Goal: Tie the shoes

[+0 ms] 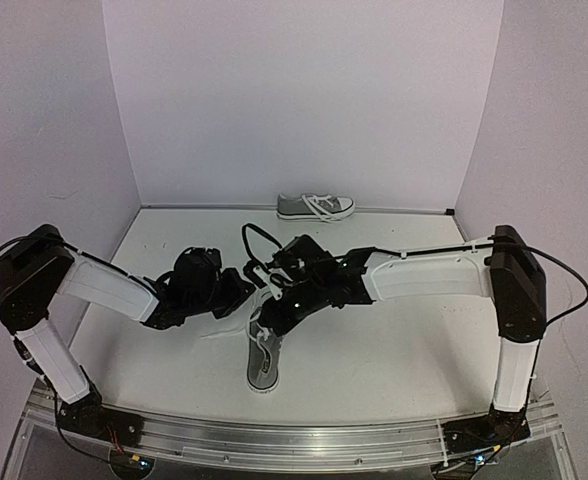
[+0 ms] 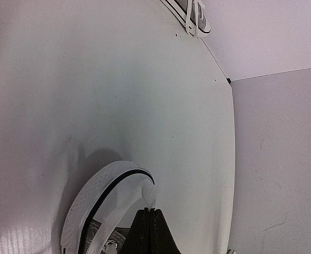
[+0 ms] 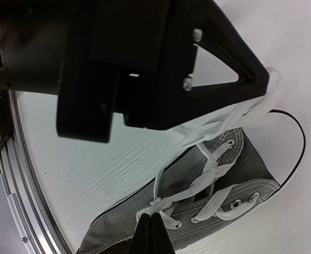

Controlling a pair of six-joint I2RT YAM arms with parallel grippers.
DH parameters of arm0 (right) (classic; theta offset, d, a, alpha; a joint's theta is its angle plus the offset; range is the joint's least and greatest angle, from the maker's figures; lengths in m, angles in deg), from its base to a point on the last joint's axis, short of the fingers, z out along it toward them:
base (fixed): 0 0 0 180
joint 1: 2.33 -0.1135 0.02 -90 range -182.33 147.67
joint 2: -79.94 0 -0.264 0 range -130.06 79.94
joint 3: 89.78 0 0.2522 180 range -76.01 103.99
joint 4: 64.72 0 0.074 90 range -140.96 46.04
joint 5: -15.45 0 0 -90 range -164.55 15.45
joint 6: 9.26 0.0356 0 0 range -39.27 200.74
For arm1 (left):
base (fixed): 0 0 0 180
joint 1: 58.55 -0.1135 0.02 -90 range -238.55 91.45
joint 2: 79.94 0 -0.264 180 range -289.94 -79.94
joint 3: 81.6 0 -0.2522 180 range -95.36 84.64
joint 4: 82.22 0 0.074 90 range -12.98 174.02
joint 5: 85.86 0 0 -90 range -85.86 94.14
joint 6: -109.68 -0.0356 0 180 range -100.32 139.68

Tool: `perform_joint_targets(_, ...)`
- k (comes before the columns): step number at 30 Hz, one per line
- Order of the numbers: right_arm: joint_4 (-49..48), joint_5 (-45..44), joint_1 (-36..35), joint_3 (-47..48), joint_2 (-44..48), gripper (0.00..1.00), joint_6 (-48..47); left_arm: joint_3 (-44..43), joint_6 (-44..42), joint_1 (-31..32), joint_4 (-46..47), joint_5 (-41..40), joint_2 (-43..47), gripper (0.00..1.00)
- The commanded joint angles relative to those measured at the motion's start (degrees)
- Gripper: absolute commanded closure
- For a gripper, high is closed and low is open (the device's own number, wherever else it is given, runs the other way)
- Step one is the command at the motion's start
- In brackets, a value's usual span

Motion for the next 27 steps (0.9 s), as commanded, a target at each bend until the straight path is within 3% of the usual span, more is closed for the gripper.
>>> perform_joint_targets(1,-2.04,0.55,-0.44,-1.03,3.06,1.00,-1.13,-1.33,6.33,0.27,12.19,3.97,-3.46,1.00)
perform_joint_targets(11,-2.83,0.15,-0.46,-1.96,4.07,1.00,-2.00,-0.24,10.61,1.06,21.96,5.73,-8.40,1.00)
perform_joint_targets(15,-3.02,-0.73,-0.43,-2.13,4.50,1.00,-2.21,0.73,10.24,1.30,20.92,8.75,-8.79,1.00)
perform_joint_targets(20,-3.02,-1.52,-0.47,-2.81,4.93,1.00,-2.15,4.56,7.43,1.34,16.28,11.98,-4.64,1.00)
perform_joint_targets(27,-3.12,-1.59,-0.48,-3.68,5.17,1.00,-2.14,3.99,-0.47,1.32,0.04,12.23,6.80,1.00)
